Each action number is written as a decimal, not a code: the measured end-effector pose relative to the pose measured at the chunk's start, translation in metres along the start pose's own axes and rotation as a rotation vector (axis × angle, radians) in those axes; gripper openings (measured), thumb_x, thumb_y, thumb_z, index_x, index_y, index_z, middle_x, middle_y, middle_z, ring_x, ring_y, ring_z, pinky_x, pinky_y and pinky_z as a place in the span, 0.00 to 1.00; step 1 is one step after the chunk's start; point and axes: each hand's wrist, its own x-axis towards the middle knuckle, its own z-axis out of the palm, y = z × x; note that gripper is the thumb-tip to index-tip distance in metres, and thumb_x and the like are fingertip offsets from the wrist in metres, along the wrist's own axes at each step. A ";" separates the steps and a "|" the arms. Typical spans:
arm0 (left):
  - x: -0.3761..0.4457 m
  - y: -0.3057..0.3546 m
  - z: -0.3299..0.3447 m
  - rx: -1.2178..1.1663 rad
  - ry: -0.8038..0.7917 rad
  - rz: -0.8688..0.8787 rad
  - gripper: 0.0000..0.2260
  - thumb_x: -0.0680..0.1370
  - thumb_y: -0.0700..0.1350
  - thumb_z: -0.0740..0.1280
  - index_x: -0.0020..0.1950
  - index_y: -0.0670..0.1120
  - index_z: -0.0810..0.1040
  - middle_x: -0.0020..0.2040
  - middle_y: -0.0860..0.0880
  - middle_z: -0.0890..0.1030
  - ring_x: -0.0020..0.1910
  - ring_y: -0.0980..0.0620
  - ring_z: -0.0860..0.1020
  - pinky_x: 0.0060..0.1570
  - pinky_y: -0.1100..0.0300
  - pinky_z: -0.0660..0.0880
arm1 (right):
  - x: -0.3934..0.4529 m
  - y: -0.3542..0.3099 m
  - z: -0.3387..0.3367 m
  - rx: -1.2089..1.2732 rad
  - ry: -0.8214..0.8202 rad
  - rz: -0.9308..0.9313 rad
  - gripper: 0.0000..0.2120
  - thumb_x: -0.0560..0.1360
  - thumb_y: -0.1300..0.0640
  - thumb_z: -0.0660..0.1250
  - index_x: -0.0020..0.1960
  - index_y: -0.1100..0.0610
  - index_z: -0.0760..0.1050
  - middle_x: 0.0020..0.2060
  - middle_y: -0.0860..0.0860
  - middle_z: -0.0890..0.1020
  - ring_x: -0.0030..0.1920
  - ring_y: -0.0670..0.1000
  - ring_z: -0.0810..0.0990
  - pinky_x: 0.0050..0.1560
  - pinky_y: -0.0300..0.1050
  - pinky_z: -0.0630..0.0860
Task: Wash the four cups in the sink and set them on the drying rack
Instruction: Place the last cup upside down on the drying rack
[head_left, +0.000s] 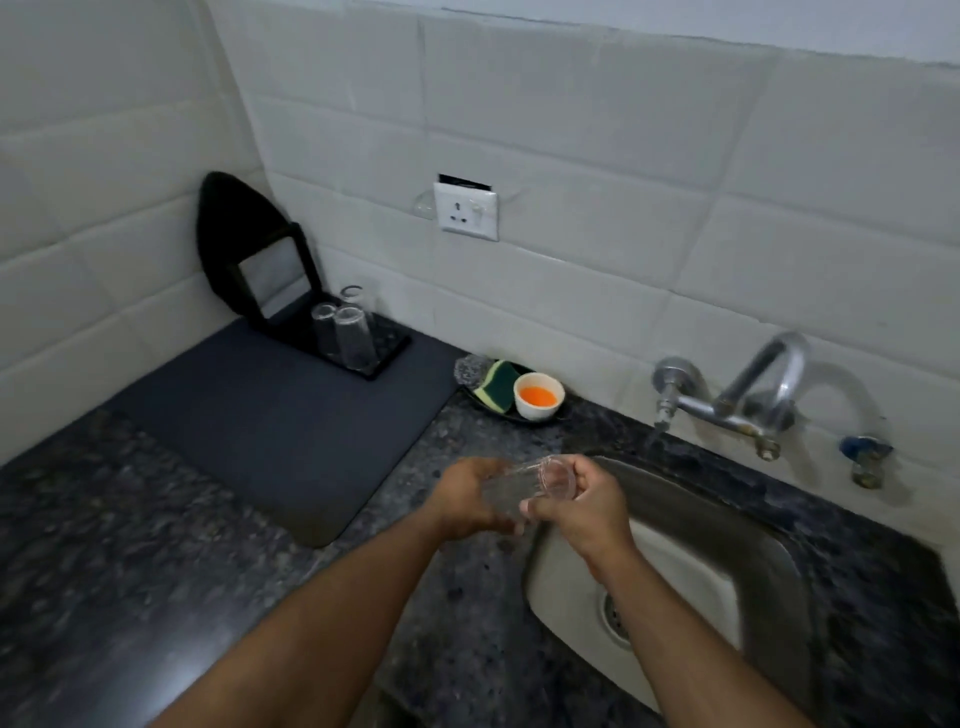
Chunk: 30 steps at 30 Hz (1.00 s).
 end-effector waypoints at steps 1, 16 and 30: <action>0.005 -0.012 -0.011 0.050 0.008 -0.008 0.36 0.60 0.47 0.88 0.67 0.48 0.83 0.57 0.53 0.85 0.52 0.63 0.81 0.51 0.73 0.75 | 0.010 -0.005 0.014 -0.041 -0.002 -0.024 0.25 0.58 0.64 0.87 0.51 0.51 0.83 0.42 0.46 0.88 0.44 0.46 0.86 0.43 0.39 0.80; 0.110 -0.164 -0.188 0.407 0.185 -0.455 0.29 0.74 0.56 0.78 0.68 0.42 0.73 0.67 0.40 0.75 0.68 0.40 0.73 0.64 0.45 0.76 | 0.184 -0.088 0.215 -0.289 -0.019 -0.355 0.25 0.59 0.55 0.87 0.53 0.49 0.82 0.43 0.44 0.85 0.43 0.45 0.83 0.45 0.41 0.81; 0.189 -0.229 -0.212 0.430 -0.007 -0.669 0.63 0.69 0.63 0.80 0.84 0.36 0.42 0.85 0.39 0.39 0.84 0.36 0.40 0.77 0.27 0.53 | 0.332 -0.127 0.289 -0.342 0.041 -0.437 0.23 0.60 0.58 0.84 0.53 0.55 0.81 0.43 0.50 0.85 0.42 0.52 0.83 0.43 0.46 0.81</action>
